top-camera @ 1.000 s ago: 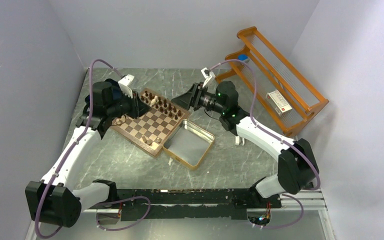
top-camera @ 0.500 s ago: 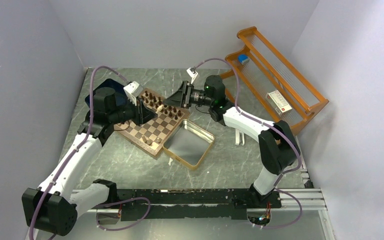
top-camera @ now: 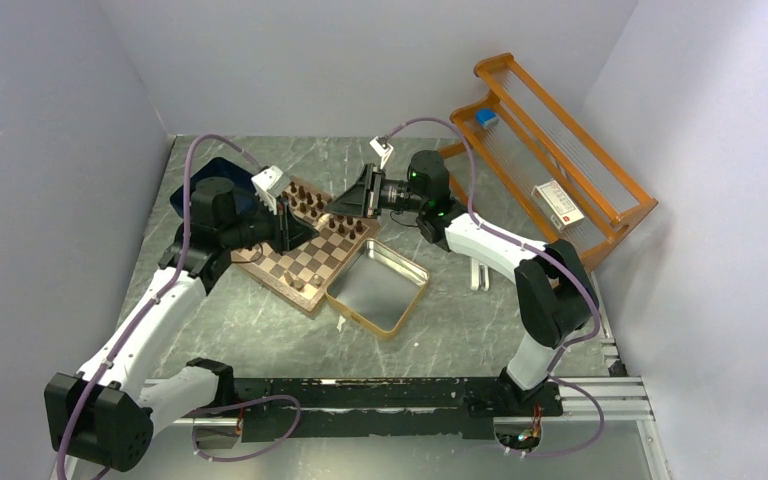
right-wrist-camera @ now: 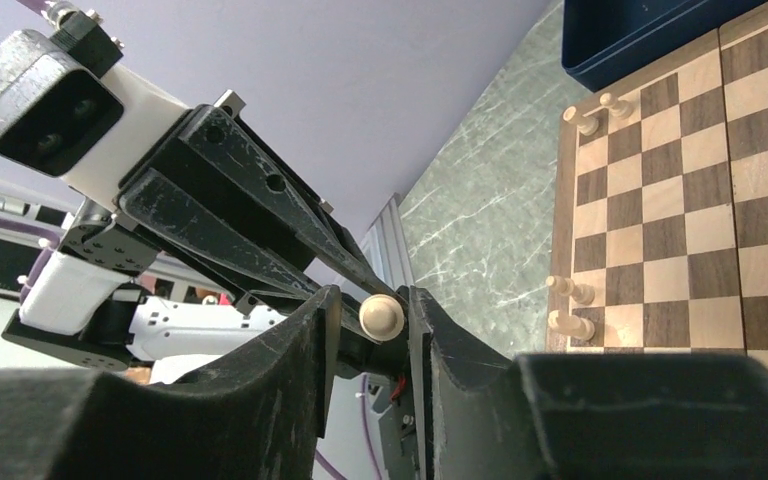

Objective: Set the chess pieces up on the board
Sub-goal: Pick up the chess piece from the storage box, then place the chess piece on the chessboard.

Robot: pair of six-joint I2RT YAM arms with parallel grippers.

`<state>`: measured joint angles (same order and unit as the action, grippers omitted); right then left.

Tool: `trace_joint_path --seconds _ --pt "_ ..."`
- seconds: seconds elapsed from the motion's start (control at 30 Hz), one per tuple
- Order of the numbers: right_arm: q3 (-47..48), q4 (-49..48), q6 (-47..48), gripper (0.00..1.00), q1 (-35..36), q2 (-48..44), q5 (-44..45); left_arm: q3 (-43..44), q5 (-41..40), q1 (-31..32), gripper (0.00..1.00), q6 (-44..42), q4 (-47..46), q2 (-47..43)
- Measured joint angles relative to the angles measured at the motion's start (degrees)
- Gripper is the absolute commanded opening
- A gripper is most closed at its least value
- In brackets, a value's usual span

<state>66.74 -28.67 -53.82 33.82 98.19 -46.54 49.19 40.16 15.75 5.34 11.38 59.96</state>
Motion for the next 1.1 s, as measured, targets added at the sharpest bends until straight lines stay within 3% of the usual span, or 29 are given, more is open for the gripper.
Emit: trace_joint_path --seconds 0.23,0.47,0.83,1.1 --pt "0.00 0.02 0.39 0.15 0.00 0.00 0.13 -0.66 -0.02 0.24 0.07 0.00 -0.28 0.02" --pt "-0.15 1.99 3.65 0.10 0.11 -0.79 3.54 -1.33 -3.32 0.31 0.06 0.20 0.50 -0.26" --pt "-0.35 8.17 15.54 0.08 2.01 -3.91 15.41 -3.96 -27.06 0.48 0.09 4.55 7.54 -10.25" --pt "0.15 12.94 32.35 0.09 13.51 -1.70 28.39 -4.15 -43.34 0.50 0.09 5.25 9.94 -23.37"
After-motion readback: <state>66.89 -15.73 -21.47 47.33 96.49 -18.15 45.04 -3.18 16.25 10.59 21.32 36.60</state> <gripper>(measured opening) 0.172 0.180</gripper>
